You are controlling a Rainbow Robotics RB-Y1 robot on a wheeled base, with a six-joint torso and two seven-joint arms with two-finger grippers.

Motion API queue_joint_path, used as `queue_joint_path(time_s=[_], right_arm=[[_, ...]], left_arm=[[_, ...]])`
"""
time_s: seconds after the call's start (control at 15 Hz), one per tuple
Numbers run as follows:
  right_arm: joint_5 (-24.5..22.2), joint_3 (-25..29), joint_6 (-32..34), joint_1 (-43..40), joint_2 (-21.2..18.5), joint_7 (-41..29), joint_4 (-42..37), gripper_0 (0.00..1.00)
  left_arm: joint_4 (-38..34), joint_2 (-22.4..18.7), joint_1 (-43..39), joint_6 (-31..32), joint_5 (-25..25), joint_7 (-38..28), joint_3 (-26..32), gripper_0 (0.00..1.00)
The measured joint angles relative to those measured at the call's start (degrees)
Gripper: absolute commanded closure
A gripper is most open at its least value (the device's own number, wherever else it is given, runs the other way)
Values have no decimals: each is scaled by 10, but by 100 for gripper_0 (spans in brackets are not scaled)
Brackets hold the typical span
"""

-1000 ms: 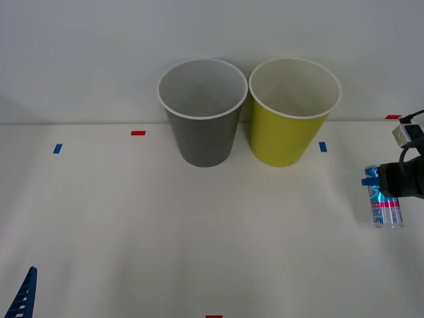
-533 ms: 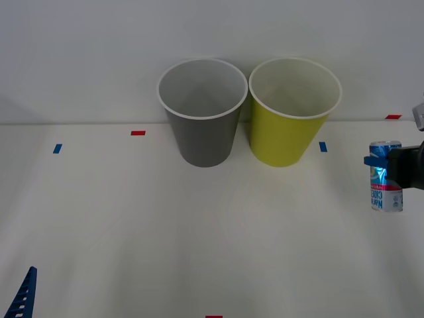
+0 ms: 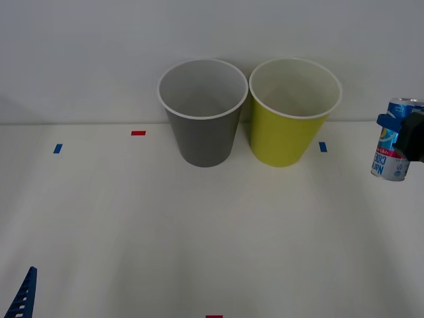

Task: Put cans in the gray bin and PET bottles in the light green bin.

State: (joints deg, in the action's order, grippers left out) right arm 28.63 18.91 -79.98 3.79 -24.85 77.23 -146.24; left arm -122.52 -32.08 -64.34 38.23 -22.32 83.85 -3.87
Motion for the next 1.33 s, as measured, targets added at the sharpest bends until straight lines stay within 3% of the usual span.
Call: queue_joint_path(time_s=[0.4,0.87,1.07,1.33], right_arm=[[-66,-24,43,23,11,-39,-22,100],[-76,-20,63,63,10,-66,-27,100],[-23,-14,75,104,1,-76,-27,100],[60,-15,82,159,-56,-74,-4,100]], left_arm=[[0,0,0,0,0,0,0,5],[0,0,0,0,0,0,0,5],[0,0,0,0,0,0,0,5],[0,0,0,0,0,0,0,5]])
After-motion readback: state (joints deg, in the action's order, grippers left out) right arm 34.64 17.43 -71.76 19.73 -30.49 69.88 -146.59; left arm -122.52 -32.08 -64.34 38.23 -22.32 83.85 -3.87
